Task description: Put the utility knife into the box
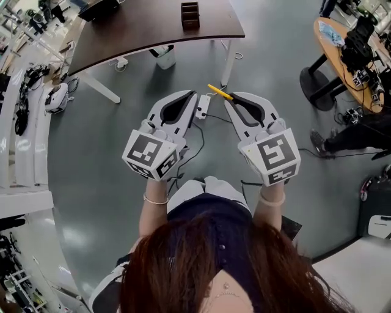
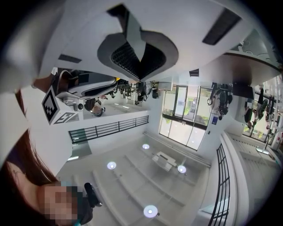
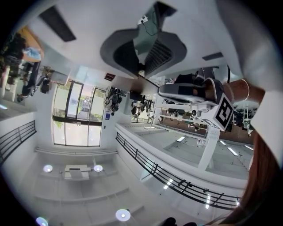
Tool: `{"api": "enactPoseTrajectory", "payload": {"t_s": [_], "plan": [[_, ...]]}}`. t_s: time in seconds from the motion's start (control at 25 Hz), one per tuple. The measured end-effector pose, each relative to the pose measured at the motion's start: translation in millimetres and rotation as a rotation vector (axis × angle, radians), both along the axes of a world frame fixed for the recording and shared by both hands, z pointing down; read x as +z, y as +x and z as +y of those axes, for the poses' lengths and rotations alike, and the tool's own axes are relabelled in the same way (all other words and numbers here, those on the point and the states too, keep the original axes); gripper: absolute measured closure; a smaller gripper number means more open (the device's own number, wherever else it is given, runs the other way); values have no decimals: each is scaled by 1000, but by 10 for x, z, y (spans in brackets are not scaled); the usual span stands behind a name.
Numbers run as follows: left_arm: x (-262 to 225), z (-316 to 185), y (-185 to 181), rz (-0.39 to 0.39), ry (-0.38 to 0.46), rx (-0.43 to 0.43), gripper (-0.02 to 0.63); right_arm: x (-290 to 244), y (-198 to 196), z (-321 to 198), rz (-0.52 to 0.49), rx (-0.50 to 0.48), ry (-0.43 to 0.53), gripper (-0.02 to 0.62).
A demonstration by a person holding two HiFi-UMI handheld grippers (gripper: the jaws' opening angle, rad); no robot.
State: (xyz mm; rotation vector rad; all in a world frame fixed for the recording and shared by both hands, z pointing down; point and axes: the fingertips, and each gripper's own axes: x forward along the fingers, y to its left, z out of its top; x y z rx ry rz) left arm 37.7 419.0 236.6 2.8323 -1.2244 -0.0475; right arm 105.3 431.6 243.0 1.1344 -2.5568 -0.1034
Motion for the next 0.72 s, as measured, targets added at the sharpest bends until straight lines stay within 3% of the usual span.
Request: {"api": "enactPoseTrajectory", "payload": {"t_s": [0.16, 0.36, 0.72], "plan": [[51, -178, 54, -1, 4, -23, 612, 60, 55, -245, -14, -20, 0, 546], [112, -547, -209, 3, -21, -48, 612, 121, -192, -644, -8, -36, -21, 546], [97, -1658, -366, 11, -14, -27, 612, 23, -375, -1721, -1, -21, 6, 546]]}}
